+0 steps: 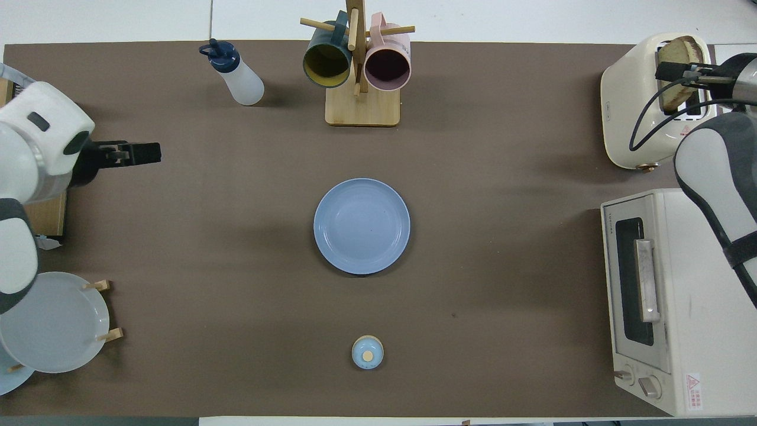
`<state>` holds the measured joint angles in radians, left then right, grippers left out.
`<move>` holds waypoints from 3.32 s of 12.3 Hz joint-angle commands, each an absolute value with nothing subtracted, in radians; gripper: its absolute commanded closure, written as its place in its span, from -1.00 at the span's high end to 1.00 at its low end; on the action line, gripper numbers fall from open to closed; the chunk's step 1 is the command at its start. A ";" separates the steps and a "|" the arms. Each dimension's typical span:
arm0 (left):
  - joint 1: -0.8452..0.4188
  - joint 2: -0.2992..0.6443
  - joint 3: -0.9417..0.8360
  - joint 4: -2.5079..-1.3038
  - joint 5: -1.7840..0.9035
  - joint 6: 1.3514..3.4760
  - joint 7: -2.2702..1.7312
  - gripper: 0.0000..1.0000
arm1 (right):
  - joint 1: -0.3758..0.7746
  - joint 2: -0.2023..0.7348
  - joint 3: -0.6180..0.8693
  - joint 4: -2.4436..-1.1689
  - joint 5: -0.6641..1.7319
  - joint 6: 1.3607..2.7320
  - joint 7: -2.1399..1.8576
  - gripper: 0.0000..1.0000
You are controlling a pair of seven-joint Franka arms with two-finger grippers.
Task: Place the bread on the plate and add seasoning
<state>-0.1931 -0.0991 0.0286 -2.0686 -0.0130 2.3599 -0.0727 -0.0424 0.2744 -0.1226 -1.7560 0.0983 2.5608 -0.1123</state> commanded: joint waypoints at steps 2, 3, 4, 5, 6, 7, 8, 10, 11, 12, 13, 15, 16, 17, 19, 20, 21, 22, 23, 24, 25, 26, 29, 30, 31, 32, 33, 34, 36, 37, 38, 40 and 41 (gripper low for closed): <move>-0.264 -0.013 0.037 -2.198 0.084 2.684 -0.151 1.00 | -0.060 0.265 -0.120 -1.761 0.112 2.518 -0.288 -1.00; -0.287 0.036 0.038 -2.203 0.086 2.763 -0.200 1.00 | -0.069 0.265 -0.120 -1.743 0.110 2.482 -0.316 -1.00; -0.301 0.067 0.040 -2.203 0.086 2.804 -0.221 1.00 | -0.072 0.267 -0.121 -1.708 0.109 2.433 -0.321 -1.00; -0.310 0.107 0.041 -2.203 0.086 2.871 -0.227 1.00 | -0.078 0.276 -0.123 -1.647 0.100 2.360 -0.321 -1.00; -0.310 0.130 0.043 -2.201 0.086 2.925 -0.227 1.00 | -0.081 0.294 -0.123 -1.567 0.059 2.306 -0.322 -1.00; -0.310 0.165 0.046 -2.192 0.084 2.951 -0.227 1.00 | -0.074 0.293 -0.114 -1.504 -0.009 2.248 -0.325 -1.00; -0.311 0.188 0.046 -2.186 0.083 2.973 -0.229 1.00 | -0.057 0.285 -0.107 -1.462 -0.079 2.193 -0.327 -1.00; -0.327 0.251 0.051 -2.183 0.080 3.057 -0.229 1.00 | 0.021 0.246 -0.059 -1.390 -0.200 2.055 -0.325 -1.00; -0.334 0.273 0.061 -2.166 0.078 3.065 -0.229 1.00 | 0.067 0.215 -0.048 -1.390 -0.209 1.992 -0.319 -1.00; -0.362 0.314 0.084 -2.133 0.075 3.071 -0.230 1.00 | 0.119 0.189 -0.037 -1.393 -0.195 1.920 -0.304 -1.00; -0.418 0.360 0.148 -2.090 0.072 3.073 -0.233 1.00 | 0.165 0.184 -0.034 -1.393 -0.167 1.921 -0.251 -1.00; -0.567 0.426 0.320 -2.040 0.071 3.121 -0.308 1.00 | 0.224 0.161 -0.028 -1.431 -0.094 1.921 -0.137 -1.00; -0.621 0.467 0.375 -2.004 0.071 3.126 -0.348 1.00 | 0.247 0.126 -0.025 -1.503 -0.024 1.928 -0.062 -1.00; -0.626 0.483 0.385 -1.981 0.072 3.128 -0.360 1.00 | 0.277 0.101 -0.023 -1.564 0.009 1.954 0.028 -1.00; -0.623 0.526 0.383 -1.927 0.071 3.128 -0.374 1.00 | 0.384 0.068 -0.023 -1.698 0.052 2.116 0.267 -1.00; -0.623 0.555 0.383 -1.899 0.071 3.128 -0.388 1.00 | 0.428 0.077 -0.023 -1.716 0.058 2.155 0.329 -1.00; -0.621 0.596 0.383 -1.847 0.071 3.125 -0.403 1.00 | 0.480 0.095 -0.023 -1.733 0.058 2.184 0.384 -1.00; -0.612 0.612 0.383 -1.809 0.072 3.114 -0.414 1.00 | 0.530 0.101 -0.023 -1.759 0.060 2.227 0.469 -1.00; -0.601 0.615 0.382 -1.798 0.072 3.109 -0.414 1.00 | 0.555 0.101 -0.023 -1.804 0.058 2.284 0.561 -1.00; -0.598 0.620 0.382 -1.793 0.074 3.108 -0.413 1.00 | 0.615 0.109 -0.023 -1.851 0.058 2.374 0.645 -1.00; -0.594 0.627 0.382 -1.781 0.074 3.106 -0.411 1.00 | 0.647 0.124 -0.023 -1.885 0.058 2.434 0.690 -1.00; -0.586 0.635 0.382 -1.757 0.074 3.091 -0.413 1.00 | 0.655 0.147 -0.023 -1.899 0.058 2.472 0.710 -1.00; -0.572 0.657 0.382 -1.709 0.081 3.051 -0.408 1.00 | 0.683 0.169 -0.023 -1.975 0.058 2.580 0.710 -1.00; -0.571 0.667 0.382 -1.706 0.083 3.051 -0.407 1.00 | 0.690 0.173 -0.021 -1.992 0.058 2.597 0.719 -1.00; -0.571 0.670 0.382 -1.706 0.081 3.054 -0.410 1.00 | 0.719 0.192 -0.023 -1.999 0.058 2.632 0.742 -1.00; -0.571 0.670 0.382 -1.706 0.083 3.054 -0.408 1.00 | 0.744 0.208 -0.023 -2.000 0.058 2.651 0.805 -1.00; -0.571 0.672 0.380 -1.706 0.080 3.054 -0.410 1.00 | 0.747 0.212 -0.023 -2.003 0.058 2.645 0.822 -1.00; -0.571 0.672 0.380 -1.706 0.080 3.054 -0.410 1.00 | 0.741 0.212 -0.023 -2.002 0.058 2.642 0.818 -1.00; -0.571 0.672 0.380 -1.706 0.078 3.054 -0.405 1.00 | 0.735 0.212 -0.025 -2.002 0.055 2.617 0.813 -1.00; -0.571 0.672 0.380 -1.706 0.080 3.054 -0.408 1.00 | 0.714 0.209 -0.025 -2.003 0.052 2.597 0.787 -1.00; -0.571 0.672 0.380 -1.706 0.080 3.053 -0.403 1.00 | 0.698 0.207 -0.025 -2.005 0.052 2.582 0.763 -1.00; -0.568 0.672 0.379 -1.701 0.083 3.051 -0.400 1.00 | 0.672 0.206 -0.025 -2.022 0.052 2.586 0.749 -1.00; -0.558 0.675 0.377 -1.692 0.083 3.048 -0.399 1.00 | 0.670 0.199 -0.025 -2.048 0.052 2.595 0.747 -1.00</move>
